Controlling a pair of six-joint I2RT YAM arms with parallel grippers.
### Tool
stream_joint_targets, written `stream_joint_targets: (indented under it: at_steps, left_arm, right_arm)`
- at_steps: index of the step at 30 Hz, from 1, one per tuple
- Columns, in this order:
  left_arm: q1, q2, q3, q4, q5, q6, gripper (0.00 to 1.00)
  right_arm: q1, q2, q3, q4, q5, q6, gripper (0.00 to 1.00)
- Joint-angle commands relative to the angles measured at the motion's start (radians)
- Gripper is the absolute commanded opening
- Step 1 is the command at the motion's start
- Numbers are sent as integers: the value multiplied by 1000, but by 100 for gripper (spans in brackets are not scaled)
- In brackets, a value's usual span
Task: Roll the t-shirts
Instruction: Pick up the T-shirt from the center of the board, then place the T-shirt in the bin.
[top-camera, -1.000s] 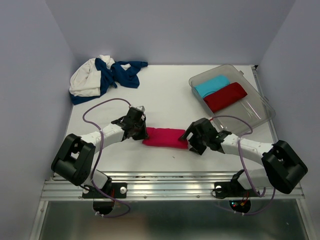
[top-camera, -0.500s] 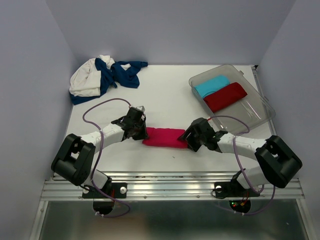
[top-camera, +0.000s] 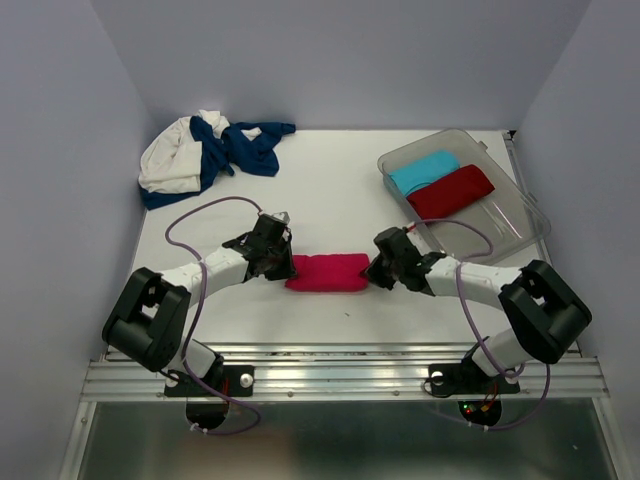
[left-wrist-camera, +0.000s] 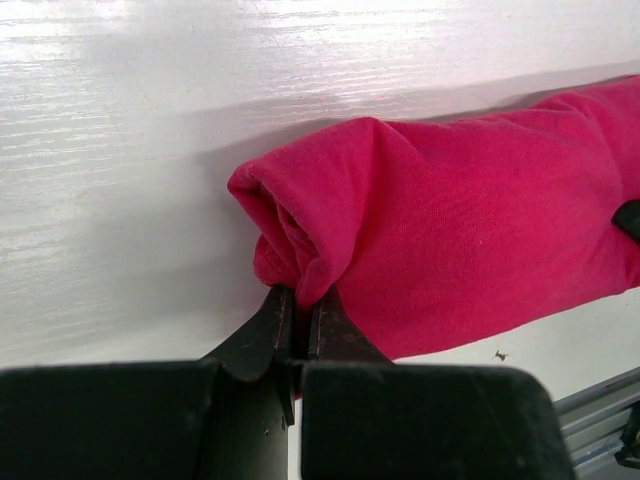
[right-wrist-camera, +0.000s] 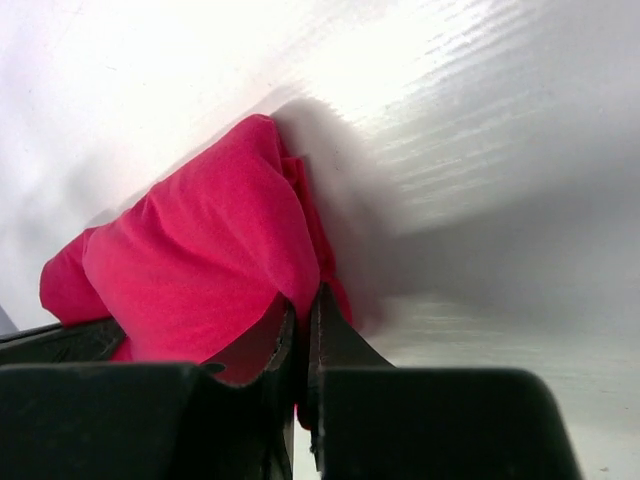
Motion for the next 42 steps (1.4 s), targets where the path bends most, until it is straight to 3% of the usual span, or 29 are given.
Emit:
stream_joint_targets:
  at_steps: [1, 11, 20, 32, 42]
  left_arm:
    - [7, -51, -6, -35, -1, 23, 0]
    - [2, -141, 36, -26, 63, -17, 0]
    - [-67, -132, 221, -35, 60, -52, 0]
    - [-236, 110, 614, -27, -3, -82, 0]
    - [-354, 444, 993, 12, -11, -72, 0]
  right_arm:
    - [6, -1, 70, -48, 106, -103, 1]
    - [6, -87, 179, -117, 189, -267, 1]
    - [-5, -134, 317, -229, 330, -487, 1]
    - [-338, -209, 424, -295, 312, -725, 1]
    - [-575, -182, 437, -257, 379, -859, 1]
